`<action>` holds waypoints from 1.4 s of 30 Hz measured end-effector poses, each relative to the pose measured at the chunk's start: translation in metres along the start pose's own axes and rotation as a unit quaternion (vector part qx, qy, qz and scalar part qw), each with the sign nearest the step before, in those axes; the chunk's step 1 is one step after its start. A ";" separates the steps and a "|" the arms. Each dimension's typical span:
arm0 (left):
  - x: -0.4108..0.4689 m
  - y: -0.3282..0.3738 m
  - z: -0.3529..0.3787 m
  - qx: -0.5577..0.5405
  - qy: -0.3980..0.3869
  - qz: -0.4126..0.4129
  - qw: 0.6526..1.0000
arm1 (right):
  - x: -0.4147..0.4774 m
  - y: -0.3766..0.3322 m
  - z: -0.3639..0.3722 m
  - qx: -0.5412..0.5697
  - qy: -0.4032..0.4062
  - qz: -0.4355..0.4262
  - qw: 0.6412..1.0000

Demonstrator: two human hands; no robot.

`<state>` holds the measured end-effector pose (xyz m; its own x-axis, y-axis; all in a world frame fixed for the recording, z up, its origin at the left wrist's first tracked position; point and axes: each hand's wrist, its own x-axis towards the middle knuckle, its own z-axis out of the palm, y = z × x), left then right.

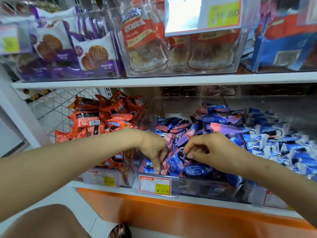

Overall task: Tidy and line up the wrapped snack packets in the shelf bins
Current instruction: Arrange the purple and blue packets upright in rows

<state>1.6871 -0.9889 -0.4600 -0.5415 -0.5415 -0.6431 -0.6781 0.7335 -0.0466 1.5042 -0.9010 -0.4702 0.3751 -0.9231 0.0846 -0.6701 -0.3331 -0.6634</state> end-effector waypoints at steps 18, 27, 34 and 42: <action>-0.047 -0.041 0.023 -0.116 0.466 -0.120 0.869 | 0.010 -0.010 0.000 -0.049 0.015 0.012 0.999; -0.056 -0.051 0.033 -0.212 0.499 -0.095 0.835 | 0.106 -0.026 0.002 -0.252 0.003 0.020 0.967; -0.060 -0.059 0.035 -0.221 0.517 -0.095 0.821 | 0.177 0.017 0.030 -0.334 -0.137 0.175 0.916; -0.062 -0.070 0.035 -0.259 0.478 -0.089 0.835 | 0.196 0.015 -0.002 -0.202 -0.008 0.111 0.973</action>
<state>1.7854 -0.9922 -0.4433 -0.3916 -0.8846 0.2534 -0.7798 0.4652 0.4190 1.5665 -1.0875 -0.4626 0.2007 -0.9788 -0.0402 -0.9314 -0.1779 -0.3176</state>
